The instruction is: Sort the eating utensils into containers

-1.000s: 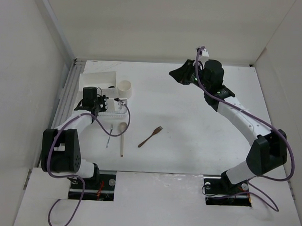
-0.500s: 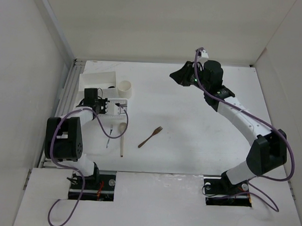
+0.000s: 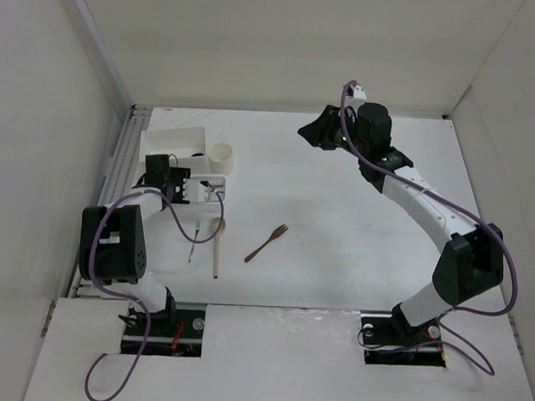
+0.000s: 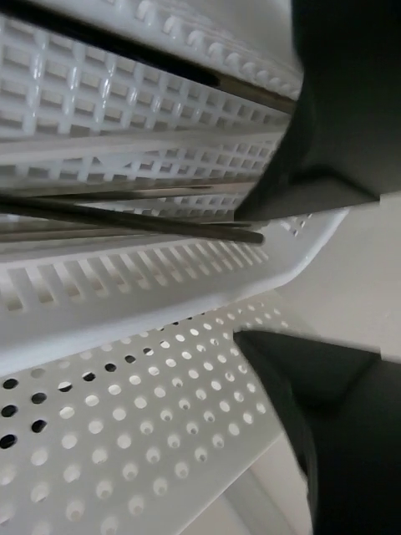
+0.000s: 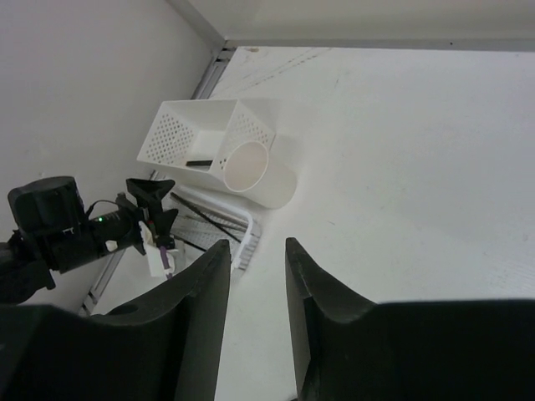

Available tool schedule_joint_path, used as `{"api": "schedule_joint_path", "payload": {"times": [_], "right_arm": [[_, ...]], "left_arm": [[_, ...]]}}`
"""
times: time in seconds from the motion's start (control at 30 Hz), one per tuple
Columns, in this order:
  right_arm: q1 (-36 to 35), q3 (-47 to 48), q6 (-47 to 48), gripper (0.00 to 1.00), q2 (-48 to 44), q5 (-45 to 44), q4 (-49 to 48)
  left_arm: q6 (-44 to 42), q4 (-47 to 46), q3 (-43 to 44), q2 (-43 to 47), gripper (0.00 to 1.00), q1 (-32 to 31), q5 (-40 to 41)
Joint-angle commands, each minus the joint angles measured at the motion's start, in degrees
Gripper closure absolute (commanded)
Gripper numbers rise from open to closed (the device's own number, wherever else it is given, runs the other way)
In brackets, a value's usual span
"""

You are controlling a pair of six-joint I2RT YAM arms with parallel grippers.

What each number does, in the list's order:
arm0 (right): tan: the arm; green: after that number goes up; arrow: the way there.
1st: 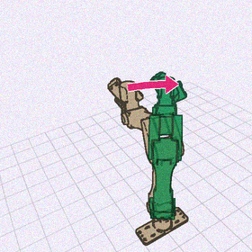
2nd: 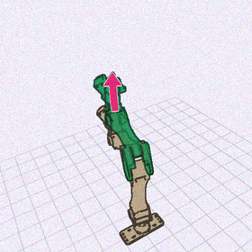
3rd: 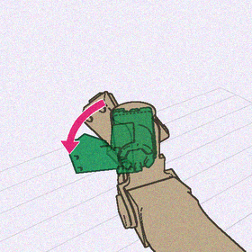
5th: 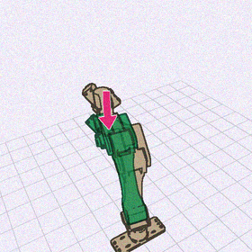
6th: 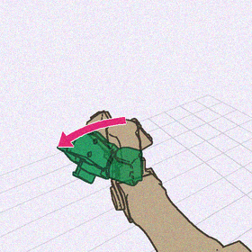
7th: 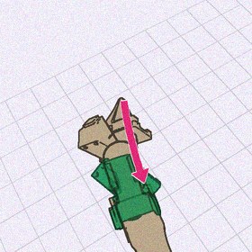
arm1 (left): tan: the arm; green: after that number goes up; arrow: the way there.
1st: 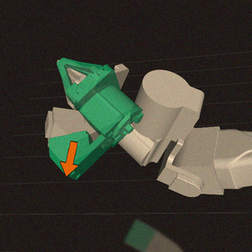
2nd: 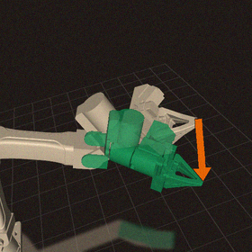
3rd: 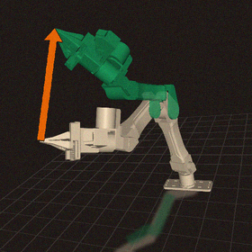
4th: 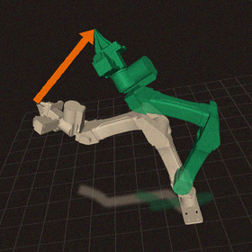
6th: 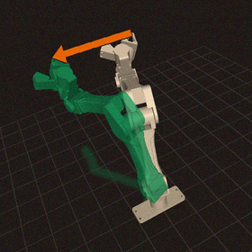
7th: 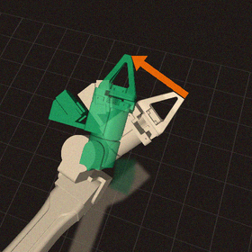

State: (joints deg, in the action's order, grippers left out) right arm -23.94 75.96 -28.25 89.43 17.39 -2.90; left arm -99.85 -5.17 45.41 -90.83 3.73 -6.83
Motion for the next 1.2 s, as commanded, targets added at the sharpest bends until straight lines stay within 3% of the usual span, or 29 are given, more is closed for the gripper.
{"api": "schedule_joint_path", "payload": {"times": [0.0, 0.3, 0.43, 0.53, 0.63, 0.83, 1.0, 1.17], "right_arm": [[0.4, 3.6, 1.0, 0.61, 0.6, -0.4, 0.3], [-3.7, 7.8, 7.6, 0.54, 1.6, -7.2, 10.0], [-6.4, 10.5, 9.3, 0.47, 3.1, -13.1, 21.8], [-6.9, 6.8, 8.7, 0.44, 1.7, -13.1, 22.8], [-6.9, 1.9, 7.1, 0.44, -0.7, -13.1, 20.0], [-7.4, 0.8, 7.1, 0.44, -3.4, -13.6, 20.0], [-7.4, -0.4, 7.6, 0.43, -5.5, -13.6, 21.3], [-7.4, -3.8, 5.0, 0.37, -6.0, -15.1, 22.7]], "left_arm": [[3.5, -1.6, 2.1, -0.3, 0.45, 0.1, 2.1], [18.3, 6.0, 15.7, -2.8, 0.43, 0.1, 3.9], [23.9, 15.1, 23.1, -1.7, 0.43, 0.1, 0.2], [27.5, 20.1, 26.1, -0.3, 0.43, 0.1, -1.5], [28.8, 24.0, 25.4, 1.1, 0.43, 0.1, -2.6], [27.9, 26.9, 19.3, 5.1, 0.47, 0.1, -3.6], [42.2, 30.6, 25.6, 5.7, 0.51, 0.1, -10.1], [55.2, 38.9, 31.4, 7.0, 0.48, -9.5, -15.3]]}}
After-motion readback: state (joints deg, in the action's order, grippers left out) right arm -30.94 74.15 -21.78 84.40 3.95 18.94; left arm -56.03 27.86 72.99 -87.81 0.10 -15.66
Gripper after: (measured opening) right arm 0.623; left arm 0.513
